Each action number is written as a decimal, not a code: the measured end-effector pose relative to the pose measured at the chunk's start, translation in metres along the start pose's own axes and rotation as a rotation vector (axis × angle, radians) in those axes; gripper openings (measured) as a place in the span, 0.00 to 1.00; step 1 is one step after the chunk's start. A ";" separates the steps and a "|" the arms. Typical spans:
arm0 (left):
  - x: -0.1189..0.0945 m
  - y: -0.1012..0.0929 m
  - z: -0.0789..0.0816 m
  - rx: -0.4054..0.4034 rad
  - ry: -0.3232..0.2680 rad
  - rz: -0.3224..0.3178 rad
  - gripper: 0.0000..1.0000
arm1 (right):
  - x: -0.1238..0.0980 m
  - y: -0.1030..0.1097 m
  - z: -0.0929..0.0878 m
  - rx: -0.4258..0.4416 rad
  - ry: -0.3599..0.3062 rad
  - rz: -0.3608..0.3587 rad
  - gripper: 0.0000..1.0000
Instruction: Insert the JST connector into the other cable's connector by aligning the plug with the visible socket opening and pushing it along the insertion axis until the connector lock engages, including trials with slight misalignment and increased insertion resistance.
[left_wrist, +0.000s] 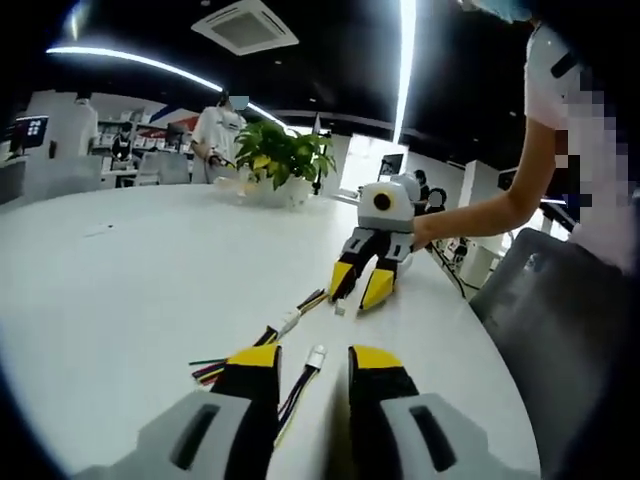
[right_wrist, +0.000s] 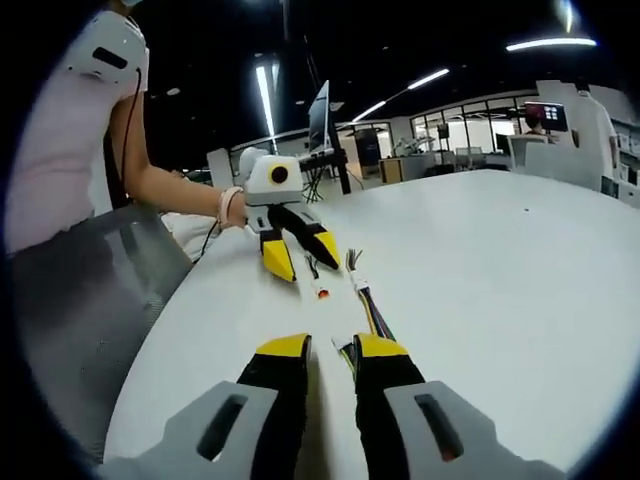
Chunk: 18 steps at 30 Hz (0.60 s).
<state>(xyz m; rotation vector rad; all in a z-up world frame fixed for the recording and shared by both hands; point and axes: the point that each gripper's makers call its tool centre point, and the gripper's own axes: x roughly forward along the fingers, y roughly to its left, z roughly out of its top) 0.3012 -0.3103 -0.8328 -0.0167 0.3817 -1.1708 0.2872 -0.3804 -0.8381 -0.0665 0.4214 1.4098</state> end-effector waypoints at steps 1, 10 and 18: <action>0.000 0.001 0.000 0.001 0.002 0.005 0.20 | 0.000 0.000 0.000 -0.002 0.000 -0.001 0.13; 0.005 0.000 -0.005 0.022 0.013 -0.008 0.16 | 0.001 0.000 -0.003 -0.019 -0.007 -0.004 0.08; 0.007 0.000 -0.007 0.038 0.019 -0.008 0.11 | 0.002 -0.001 -0.004 -0.046 0.001 -0.009 0.06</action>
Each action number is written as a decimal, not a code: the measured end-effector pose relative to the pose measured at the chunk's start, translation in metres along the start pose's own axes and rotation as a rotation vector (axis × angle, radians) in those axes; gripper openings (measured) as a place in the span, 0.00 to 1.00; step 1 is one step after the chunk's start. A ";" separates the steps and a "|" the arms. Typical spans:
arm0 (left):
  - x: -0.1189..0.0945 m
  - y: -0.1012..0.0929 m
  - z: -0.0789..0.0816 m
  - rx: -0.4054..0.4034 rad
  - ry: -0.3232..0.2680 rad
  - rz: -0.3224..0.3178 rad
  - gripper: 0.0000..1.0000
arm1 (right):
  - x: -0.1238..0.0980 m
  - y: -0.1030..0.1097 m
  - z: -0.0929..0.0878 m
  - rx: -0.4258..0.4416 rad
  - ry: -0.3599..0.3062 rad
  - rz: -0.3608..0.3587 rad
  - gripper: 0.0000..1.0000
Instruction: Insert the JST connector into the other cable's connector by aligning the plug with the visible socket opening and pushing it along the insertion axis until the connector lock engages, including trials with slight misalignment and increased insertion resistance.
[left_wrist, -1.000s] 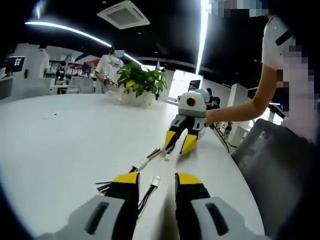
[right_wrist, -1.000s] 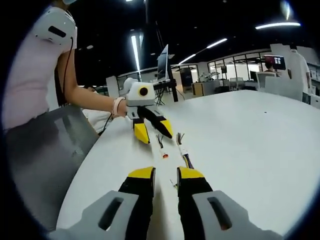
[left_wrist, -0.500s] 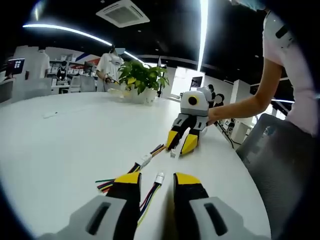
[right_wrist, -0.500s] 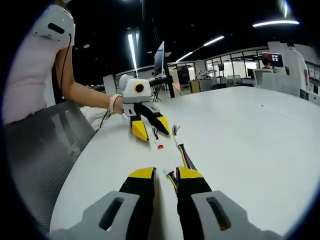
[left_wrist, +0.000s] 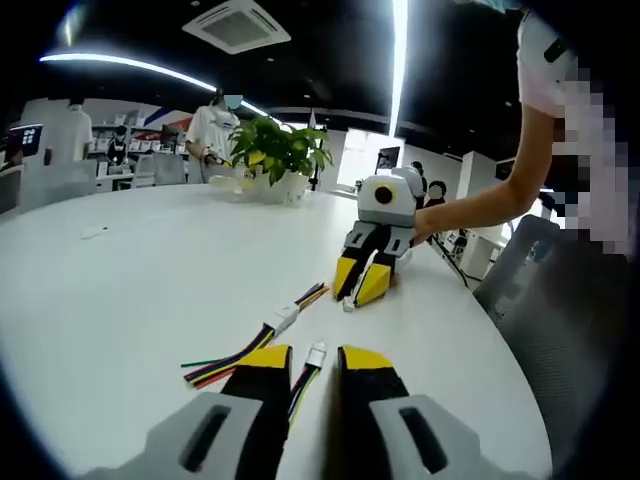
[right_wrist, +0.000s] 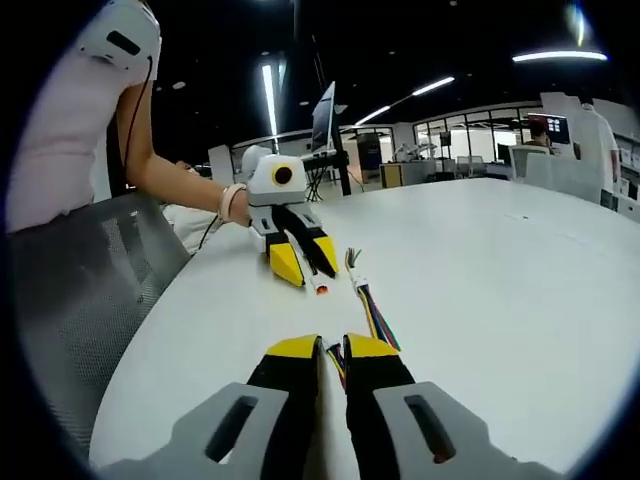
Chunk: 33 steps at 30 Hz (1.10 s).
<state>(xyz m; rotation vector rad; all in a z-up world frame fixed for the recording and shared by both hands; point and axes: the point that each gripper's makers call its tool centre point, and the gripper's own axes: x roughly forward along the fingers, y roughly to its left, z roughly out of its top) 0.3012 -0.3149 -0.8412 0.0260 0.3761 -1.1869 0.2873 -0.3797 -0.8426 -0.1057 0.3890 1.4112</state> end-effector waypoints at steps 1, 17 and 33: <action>0.000 0.000 0.000 0.003 0.000 0.000 0.10 | 0.000 0.000 -0.001 -0.003 0.002 0.000 0.05; 0.000 0.001 -0.001 0.050 0.002 -0.002 0.00 | 0.002 -0.001 0.000 -0.023 0.014 -0.021 0.04; 0.004 -0.008 -0.002 0.058 0.008 -0.035 0.00 | 0.014 0.004 0.005 -0.011 0.008 -0.003 0.04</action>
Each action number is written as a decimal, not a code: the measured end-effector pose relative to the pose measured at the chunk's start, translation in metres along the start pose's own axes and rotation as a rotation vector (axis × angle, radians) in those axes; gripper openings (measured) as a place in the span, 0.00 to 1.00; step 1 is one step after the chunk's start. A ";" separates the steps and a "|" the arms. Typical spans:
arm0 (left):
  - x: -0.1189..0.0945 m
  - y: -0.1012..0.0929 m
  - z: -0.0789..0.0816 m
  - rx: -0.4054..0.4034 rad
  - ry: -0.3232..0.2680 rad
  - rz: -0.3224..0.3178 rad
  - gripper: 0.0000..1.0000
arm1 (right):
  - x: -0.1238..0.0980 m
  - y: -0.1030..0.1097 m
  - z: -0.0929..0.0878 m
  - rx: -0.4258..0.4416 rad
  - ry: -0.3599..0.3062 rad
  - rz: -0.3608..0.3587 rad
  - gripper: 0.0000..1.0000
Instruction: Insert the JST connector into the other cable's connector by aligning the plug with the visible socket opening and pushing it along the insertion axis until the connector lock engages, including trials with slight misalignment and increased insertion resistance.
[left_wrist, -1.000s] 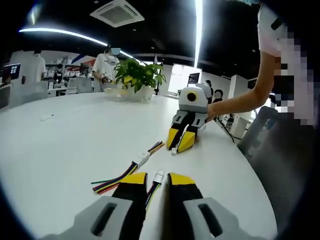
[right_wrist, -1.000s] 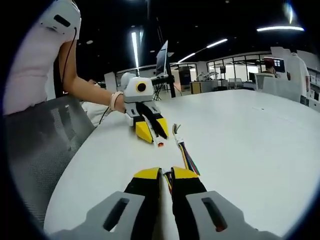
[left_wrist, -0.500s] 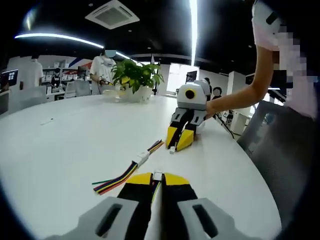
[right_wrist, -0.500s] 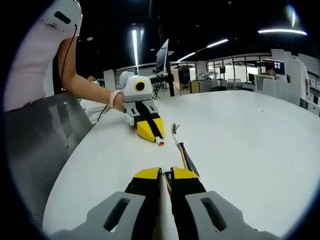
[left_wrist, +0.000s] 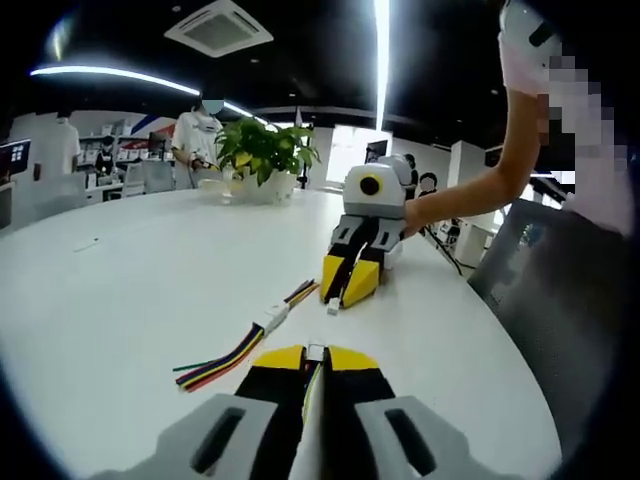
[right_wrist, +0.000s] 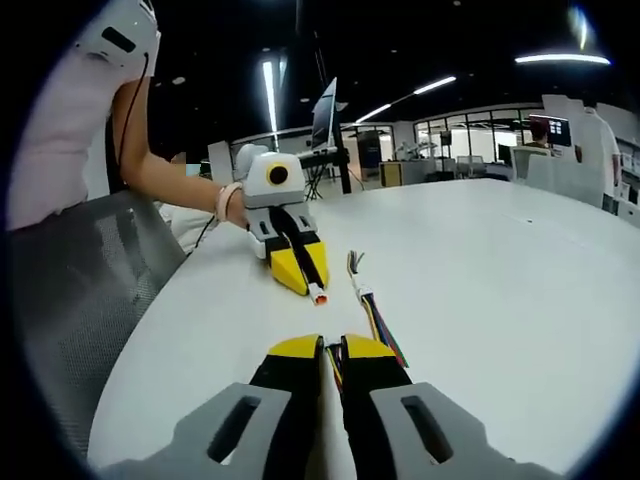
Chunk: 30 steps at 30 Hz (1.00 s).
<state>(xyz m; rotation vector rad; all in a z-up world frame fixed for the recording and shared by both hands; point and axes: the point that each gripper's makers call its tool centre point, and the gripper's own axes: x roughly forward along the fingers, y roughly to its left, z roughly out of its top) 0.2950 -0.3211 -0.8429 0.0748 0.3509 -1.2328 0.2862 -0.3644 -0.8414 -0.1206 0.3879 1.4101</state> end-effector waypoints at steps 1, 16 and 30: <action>0.001 -0.001 0.000 0.001 0.001 -0.005 0.00 | 0.001 0.000 0.002 0.002 -0.007 0.002 0.04; 0.006 -0.004 0.001 0.009 0.005 -0.027 0.00 | 0.016 0.005 0.007 0.004 -0.024 0.027 0.04; 0.007 -0.005 0.002 0.002 0.000 -0.036 0.00 | 0.022 0.006 0.006 -0.033 0.010 0.024 0.04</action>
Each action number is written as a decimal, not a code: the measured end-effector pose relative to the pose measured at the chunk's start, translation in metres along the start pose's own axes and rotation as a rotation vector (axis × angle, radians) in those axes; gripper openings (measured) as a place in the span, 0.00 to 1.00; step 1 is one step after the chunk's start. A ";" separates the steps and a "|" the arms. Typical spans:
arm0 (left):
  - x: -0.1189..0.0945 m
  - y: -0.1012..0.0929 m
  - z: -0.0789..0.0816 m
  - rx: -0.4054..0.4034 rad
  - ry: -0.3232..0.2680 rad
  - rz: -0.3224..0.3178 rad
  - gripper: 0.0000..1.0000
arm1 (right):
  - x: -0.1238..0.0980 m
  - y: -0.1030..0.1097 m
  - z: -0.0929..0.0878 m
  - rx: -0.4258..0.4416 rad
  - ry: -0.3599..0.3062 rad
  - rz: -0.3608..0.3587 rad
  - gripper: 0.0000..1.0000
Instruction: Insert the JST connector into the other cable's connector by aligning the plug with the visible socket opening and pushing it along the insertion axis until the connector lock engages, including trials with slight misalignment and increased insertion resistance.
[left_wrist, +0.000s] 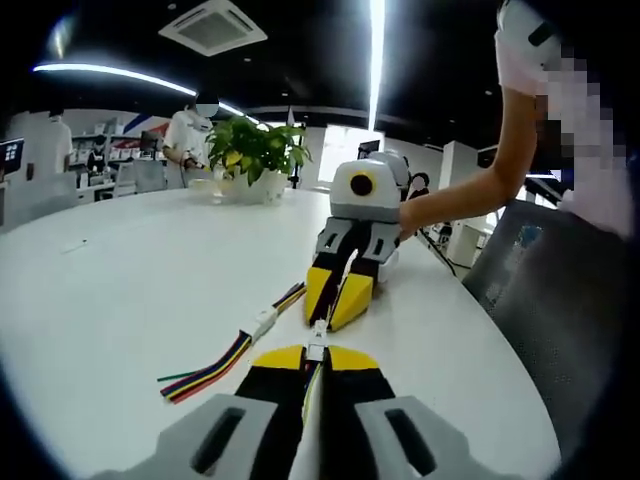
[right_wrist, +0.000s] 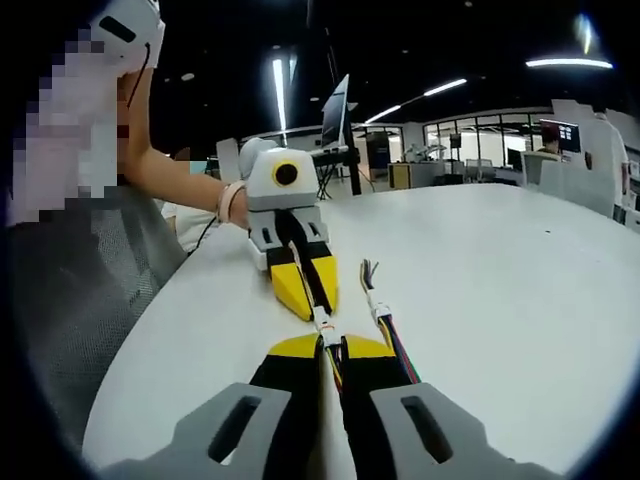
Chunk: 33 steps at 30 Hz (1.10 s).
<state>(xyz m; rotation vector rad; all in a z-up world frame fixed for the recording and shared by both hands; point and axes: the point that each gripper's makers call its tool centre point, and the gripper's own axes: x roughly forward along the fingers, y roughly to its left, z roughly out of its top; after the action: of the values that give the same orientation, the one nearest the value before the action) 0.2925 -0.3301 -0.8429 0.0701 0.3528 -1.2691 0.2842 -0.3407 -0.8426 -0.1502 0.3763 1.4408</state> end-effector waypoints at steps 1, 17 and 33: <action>0.000 0.000 0.000 0.000 0.000 0.000 0.00 | 0.000 0.000 0.000 -0.001 0.000 0.001 0.04; 0.001 -0.001 0.000 -0.006 0.005 -0.034 0.00 | 0.005 0.003 0.001 0.002 -0.002 0.030 0.03; 0.002 -0.003 0.001 0.017 0.006 -0.072 0.00 | 0.003 0.003 0.002 -0.009 0.003 0.063 0.03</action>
<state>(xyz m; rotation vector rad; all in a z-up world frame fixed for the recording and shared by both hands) 0.2909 -0.3333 -0.8418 0.0765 0.3519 -1.3430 0.2817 -0.3373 -0.8412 -0.1486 0.3800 1.5044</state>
